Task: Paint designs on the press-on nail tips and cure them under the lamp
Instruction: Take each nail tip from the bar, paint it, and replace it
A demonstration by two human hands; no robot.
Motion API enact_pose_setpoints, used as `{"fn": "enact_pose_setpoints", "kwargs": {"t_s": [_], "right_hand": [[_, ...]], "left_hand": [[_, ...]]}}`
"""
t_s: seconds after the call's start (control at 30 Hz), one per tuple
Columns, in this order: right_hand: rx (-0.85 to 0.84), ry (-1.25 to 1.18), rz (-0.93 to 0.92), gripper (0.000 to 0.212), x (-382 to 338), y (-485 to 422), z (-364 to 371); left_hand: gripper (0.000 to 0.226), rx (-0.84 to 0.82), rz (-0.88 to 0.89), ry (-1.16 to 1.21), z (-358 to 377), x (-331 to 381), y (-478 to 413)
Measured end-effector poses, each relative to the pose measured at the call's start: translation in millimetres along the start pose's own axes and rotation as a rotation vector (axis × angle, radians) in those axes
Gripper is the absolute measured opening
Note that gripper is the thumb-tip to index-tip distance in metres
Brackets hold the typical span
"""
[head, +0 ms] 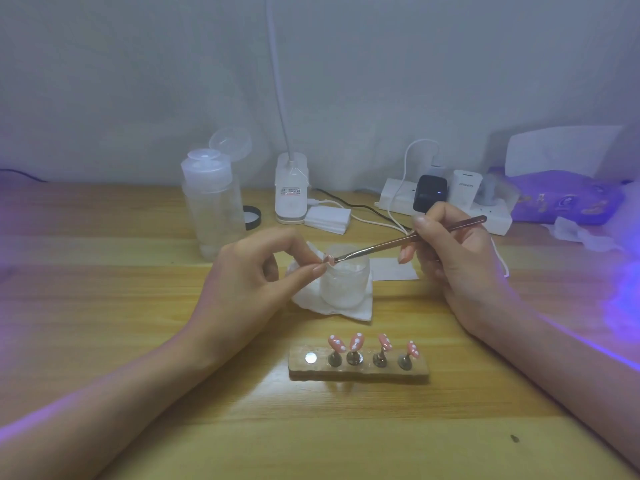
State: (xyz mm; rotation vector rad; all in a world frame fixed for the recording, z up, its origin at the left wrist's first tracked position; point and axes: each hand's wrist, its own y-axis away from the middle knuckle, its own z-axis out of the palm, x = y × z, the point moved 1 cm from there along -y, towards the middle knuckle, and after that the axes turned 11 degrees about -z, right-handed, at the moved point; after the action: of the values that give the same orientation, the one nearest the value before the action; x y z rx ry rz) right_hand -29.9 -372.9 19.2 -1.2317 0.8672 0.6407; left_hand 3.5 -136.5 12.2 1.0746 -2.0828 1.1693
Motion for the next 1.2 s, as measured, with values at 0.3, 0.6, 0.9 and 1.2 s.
{"fn": "enact_pose_setpoints", "kwargs": {"t_s": [0.3,0.6,0.9,1.2], "right_hand": [[-0.021,-0.022,-0.026,0.035,-2.2,-0.2,2.3],[-0.015,0.038,-0.024,0.032,-1.4,1.5,1.3],[0.134,0.034,0.019,0.043,-8.0,-9.2,-16.2],[-0.080,-0.069,0.022,0.021,-13.4,-19.1,-24.2]], "left_hand": [[0.018,0.014,-0.052,0.028,0.4,-5.4,-0.5],[0.017,0.012,-0.067,0.030,1.0,-7.2,-0.8],[0.019,0.013,-0.074,0.014,0.0,-6.6,0.7],[0.025,0.005,-0.046,0.037,-0.5,-6.2,1.0]]}}
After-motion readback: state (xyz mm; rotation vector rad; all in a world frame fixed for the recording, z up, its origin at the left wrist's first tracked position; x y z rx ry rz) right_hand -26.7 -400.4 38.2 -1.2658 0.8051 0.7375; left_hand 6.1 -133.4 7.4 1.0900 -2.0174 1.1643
